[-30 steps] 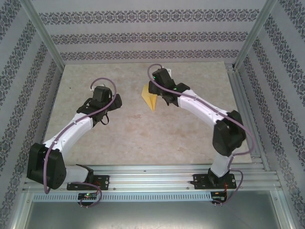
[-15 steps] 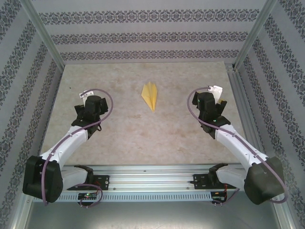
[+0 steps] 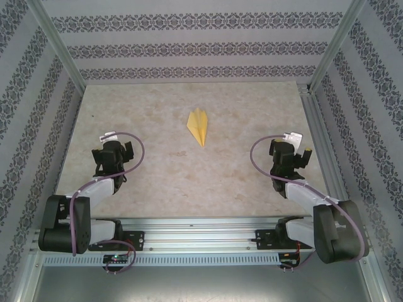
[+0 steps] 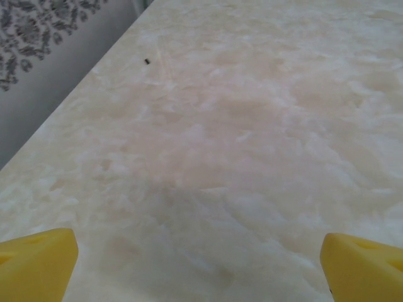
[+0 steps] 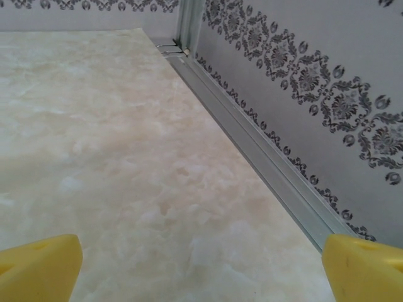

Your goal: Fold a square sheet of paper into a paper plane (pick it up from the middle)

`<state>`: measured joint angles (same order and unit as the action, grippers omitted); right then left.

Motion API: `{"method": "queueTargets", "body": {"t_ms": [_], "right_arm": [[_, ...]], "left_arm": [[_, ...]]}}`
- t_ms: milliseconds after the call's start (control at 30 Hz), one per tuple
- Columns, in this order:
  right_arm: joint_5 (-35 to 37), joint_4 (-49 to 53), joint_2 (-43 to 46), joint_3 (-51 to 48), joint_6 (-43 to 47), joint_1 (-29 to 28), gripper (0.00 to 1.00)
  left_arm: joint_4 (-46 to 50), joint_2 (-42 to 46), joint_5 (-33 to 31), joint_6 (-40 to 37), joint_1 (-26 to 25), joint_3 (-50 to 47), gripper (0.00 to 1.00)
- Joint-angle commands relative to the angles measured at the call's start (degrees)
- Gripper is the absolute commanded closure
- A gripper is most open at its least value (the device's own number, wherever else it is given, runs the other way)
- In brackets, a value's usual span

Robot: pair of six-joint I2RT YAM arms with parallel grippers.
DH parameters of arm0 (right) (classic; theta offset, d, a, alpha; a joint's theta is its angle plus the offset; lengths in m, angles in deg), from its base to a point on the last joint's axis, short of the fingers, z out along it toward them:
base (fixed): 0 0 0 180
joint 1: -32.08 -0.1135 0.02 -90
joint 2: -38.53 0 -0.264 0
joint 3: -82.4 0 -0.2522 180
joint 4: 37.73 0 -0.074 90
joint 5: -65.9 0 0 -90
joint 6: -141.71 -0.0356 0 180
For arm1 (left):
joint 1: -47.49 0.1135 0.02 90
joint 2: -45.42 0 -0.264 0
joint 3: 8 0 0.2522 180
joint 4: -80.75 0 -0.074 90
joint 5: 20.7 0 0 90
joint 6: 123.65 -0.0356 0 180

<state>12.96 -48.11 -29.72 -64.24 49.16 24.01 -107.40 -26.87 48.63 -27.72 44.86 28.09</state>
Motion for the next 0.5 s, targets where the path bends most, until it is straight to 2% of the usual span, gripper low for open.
{"method": "queueTargets", "body": {"t_ms": [0,133,267,467], "right_arm": [[-6.8,-14.6,-1.4,-2.7,4.3,1.8,0.02],[-13.0,-17.7,-2.2,-3.2,2.4,5.2,0.02],[-16.8,-22.2,-3.3,-4.2,1.2,6.5,0.02],[-19.9,-26.5,-7.2,-3.2,1.3,6.7,0.02]], "left_arm": [[-14.8,-0.9,10.9,-5.1,0.6,-1.6,0.0],[-20.8,-4.4,17.2,-6.1,0.6,-2.7,0.0],[-25.6,-8.3,18.9,-5.5,0.8,-2.4,0.0],[-27.0,-14.5,20.5,-6.1,0.8,-0.3,0.0]]}}
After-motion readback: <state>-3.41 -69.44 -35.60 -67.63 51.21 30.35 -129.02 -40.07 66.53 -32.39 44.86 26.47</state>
